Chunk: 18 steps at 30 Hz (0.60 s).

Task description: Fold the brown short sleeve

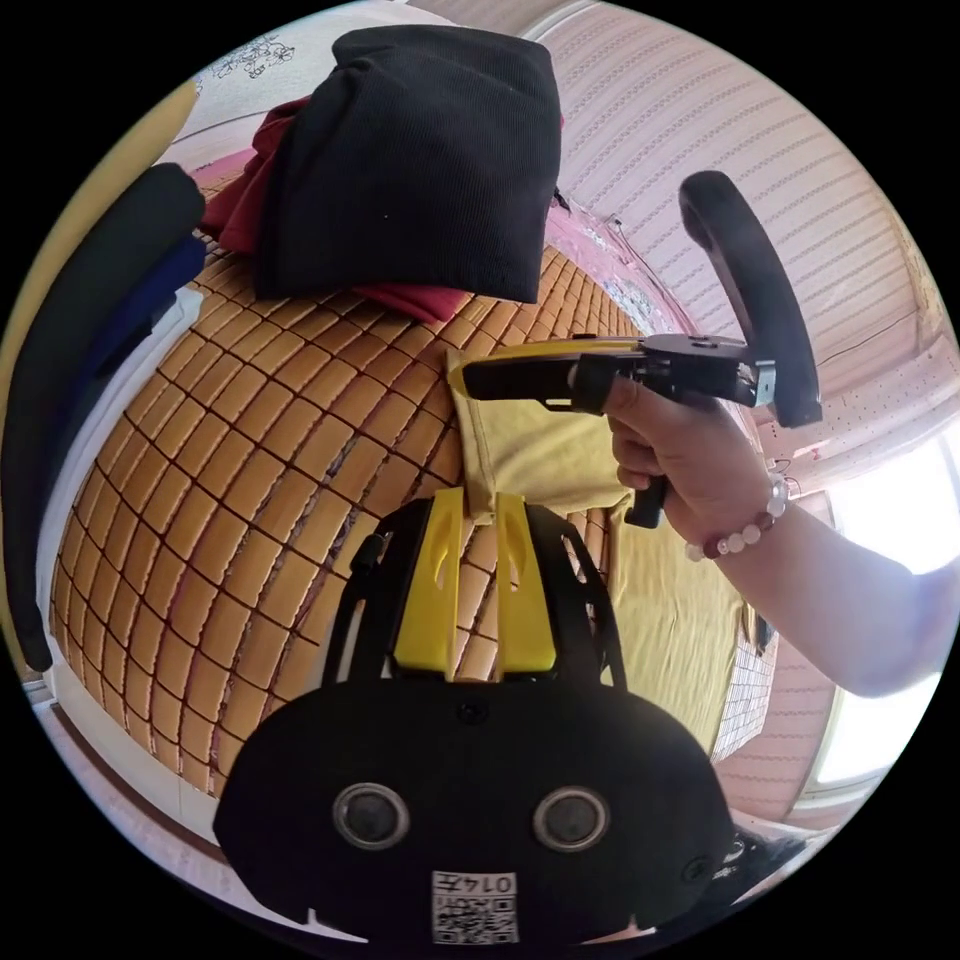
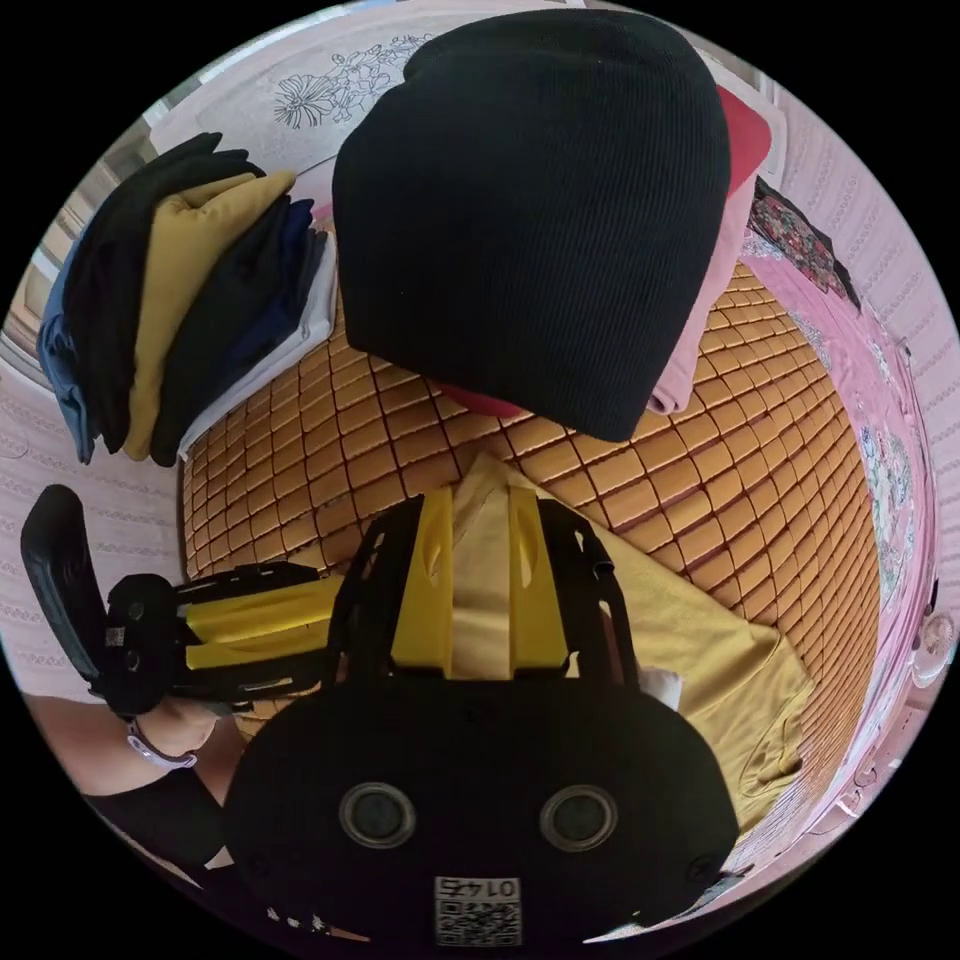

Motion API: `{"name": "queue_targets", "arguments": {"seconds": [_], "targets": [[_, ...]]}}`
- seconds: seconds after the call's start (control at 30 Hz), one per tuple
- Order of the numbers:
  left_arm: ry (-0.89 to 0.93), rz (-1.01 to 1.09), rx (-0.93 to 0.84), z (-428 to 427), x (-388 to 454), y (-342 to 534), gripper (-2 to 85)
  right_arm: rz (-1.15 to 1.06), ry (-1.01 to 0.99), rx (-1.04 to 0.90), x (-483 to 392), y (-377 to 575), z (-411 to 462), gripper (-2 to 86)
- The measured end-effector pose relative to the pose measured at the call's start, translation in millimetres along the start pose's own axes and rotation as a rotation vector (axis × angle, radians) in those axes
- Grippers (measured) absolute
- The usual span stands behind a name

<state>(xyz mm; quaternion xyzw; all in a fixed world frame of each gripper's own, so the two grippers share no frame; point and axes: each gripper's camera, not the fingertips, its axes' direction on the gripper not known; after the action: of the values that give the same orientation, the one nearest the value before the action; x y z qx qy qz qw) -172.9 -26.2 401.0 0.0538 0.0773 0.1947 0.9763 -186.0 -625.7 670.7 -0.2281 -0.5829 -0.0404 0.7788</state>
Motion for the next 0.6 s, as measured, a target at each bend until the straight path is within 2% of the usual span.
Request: {"name": "queue_targets", "arguments": {"seconds": [0.17,0.3,0.4,0.47,0.6], "targets": [[0.019,0.004,0.013,5,0,4,1.4,-0.061,0.073,0.005,-4,11,10,7.2],[0.001,0.042,-0.005,9,9,3,-0.7,-0.014,0.057,0.004,15,20,12,1.4],[-0.031,0.083,-0.005,10,22,3,-0.9,0.054,-0.039,0.043,39,36,14,0.4],[-0.01,0.097,-0.011,9,28,2,-1.0,0.134,-0.185,0.098,64,57,11,0.4],[0.089,0.175,0.021,-10,57,0,-1.0,0.202,-0.233,0.289,96,112,-30,0.5]]}}
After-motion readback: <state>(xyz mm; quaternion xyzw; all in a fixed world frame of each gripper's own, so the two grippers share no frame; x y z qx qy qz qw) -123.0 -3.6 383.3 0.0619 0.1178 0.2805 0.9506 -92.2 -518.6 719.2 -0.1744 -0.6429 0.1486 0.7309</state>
